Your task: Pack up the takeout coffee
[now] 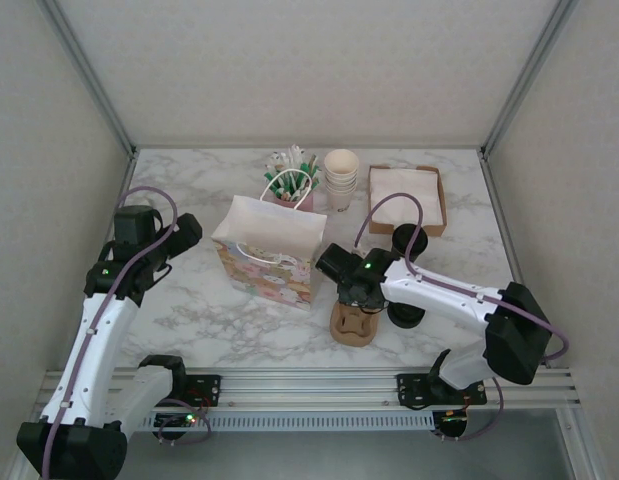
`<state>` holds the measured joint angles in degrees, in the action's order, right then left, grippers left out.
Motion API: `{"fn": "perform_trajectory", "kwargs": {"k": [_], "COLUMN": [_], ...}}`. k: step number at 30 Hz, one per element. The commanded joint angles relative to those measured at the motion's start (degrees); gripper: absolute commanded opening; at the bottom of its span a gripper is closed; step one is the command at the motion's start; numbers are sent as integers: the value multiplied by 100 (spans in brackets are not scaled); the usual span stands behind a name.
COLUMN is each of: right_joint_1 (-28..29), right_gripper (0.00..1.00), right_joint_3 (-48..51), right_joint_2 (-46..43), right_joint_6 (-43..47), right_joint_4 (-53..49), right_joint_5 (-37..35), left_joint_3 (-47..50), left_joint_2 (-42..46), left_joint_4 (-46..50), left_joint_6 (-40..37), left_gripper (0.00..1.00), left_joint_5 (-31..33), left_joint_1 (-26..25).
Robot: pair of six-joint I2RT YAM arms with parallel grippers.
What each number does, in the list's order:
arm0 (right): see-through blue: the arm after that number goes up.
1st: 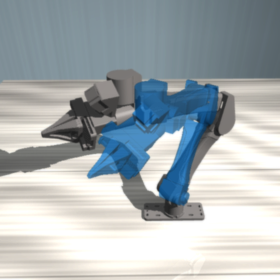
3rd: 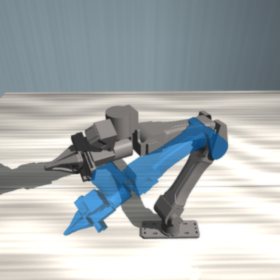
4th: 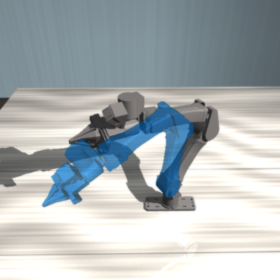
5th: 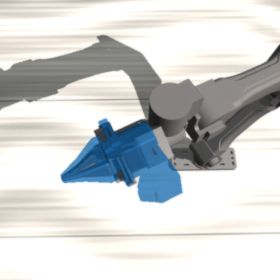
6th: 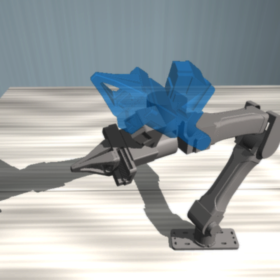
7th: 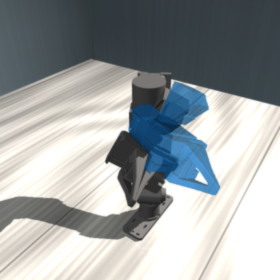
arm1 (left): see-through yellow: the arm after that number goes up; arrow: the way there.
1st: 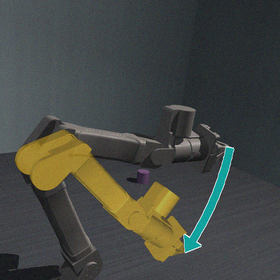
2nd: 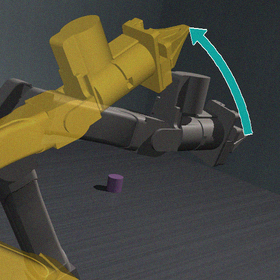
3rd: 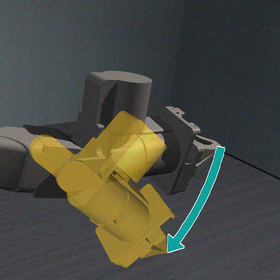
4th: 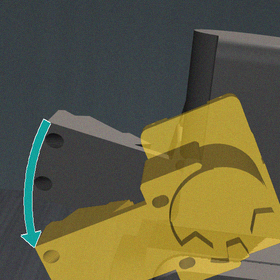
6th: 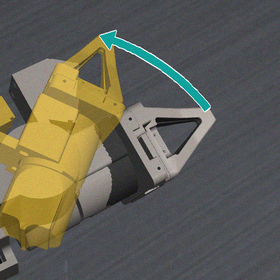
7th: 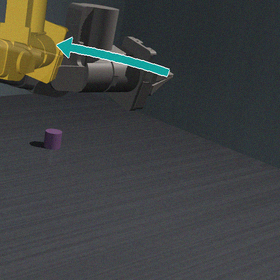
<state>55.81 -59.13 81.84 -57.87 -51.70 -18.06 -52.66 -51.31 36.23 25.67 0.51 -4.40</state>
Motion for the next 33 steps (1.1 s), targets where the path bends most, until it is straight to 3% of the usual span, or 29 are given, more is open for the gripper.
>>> {"fn": "perform_trajectory", "kwargs": {"k": [1, 14, 20, 26, 33], "right_joint_1": [70, 69, 64, 65, 62], "right_gripper": [38, 34, 34, 34, 34], "right_joint_3": [-151, -314, -382, -514, -971], "right_joint_2": [-336, -1005, -1817, -2440, -2575], "right_joint_6": [74, 765, 2064, 3237, 5262], "right_joint_4": [-137, 31, 592, 884, 1811], "right_joint_5": [-285, -704, -1172, -1700, -676], "left_joint_3": [55, 46, -116, -777, -1333], "left_joint_2": [40, 34, -55, -226, -281], "left_joint_4": [80, 65, -25, 399, 749], "left_joint_6": [-18, -27, -27, -270, -592], "left_gripper": [96, 96, 96, 96, 97], "left_joint_5": [-43, -43, -372, -264, -528], "left_joint_1": [-25, -21, -24, -25, -33]}}
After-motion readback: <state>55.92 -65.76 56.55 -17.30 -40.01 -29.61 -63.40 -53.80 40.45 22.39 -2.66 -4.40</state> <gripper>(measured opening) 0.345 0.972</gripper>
